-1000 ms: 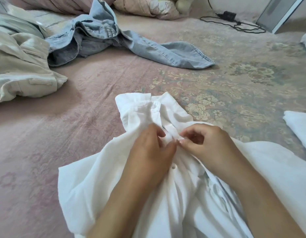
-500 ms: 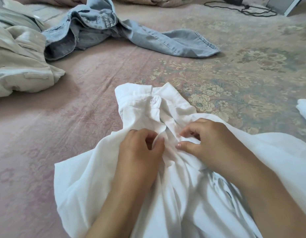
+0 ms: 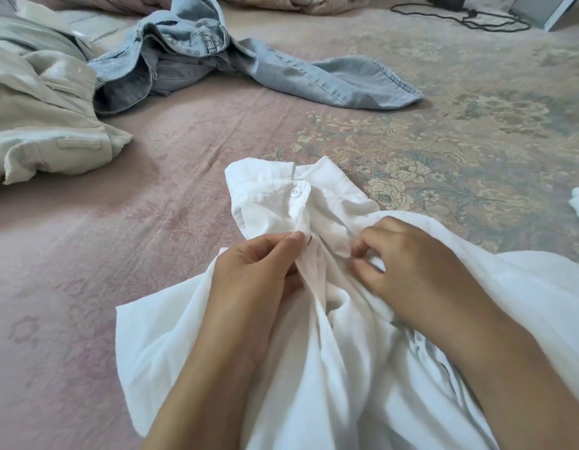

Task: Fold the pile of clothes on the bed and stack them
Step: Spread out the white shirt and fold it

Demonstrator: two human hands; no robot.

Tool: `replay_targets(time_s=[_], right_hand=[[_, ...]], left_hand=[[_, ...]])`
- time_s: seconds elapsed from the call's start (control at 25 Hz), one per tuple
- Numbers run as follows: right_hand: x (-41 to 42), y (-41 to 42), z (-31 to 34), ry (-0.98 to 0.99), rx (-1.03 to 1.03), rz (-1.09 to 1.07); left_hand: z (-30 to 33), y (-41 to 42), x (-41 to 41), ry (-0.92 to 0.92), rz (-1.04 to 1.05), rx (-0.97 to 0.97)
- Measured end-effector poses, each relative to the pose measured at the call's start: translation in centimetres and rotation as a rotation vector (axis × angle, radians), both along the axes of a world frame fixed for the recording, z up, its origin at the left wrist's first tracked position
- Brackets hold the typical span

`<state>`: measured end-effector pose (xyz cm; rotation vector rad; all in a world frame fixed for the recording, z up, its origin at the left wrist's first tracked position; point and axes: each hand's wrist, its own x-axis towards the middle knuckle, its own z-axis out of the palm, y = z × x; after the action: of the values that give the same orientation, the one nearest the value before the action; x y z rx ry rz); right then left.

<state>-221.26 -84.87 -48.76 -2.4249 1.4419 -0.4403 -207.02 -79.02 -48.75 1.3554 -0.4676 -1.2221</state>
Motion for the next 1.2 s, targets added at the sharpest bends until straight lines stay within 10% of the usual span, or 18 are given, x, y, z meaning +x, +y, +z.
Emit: replay_targets(time_s=[0.44,0.8,1.2], right_hand=[[-0.6,-0.6,-0.9,0.001,-0.066,0.032],[0.2,0.5,1.6,-0.923,0.732,-0.213],[0.9,0.9,1.6,-0.782,0.57,-0.269]], left_hand=[[-0.2,0.0,0.1,0.097,-0.032,-0.027],[-0.4,0.0,-1.2,-0.003,-0.047,-0.074],[-0.3,0.2,-1.5,-0.028,-0.062,-0.144]])
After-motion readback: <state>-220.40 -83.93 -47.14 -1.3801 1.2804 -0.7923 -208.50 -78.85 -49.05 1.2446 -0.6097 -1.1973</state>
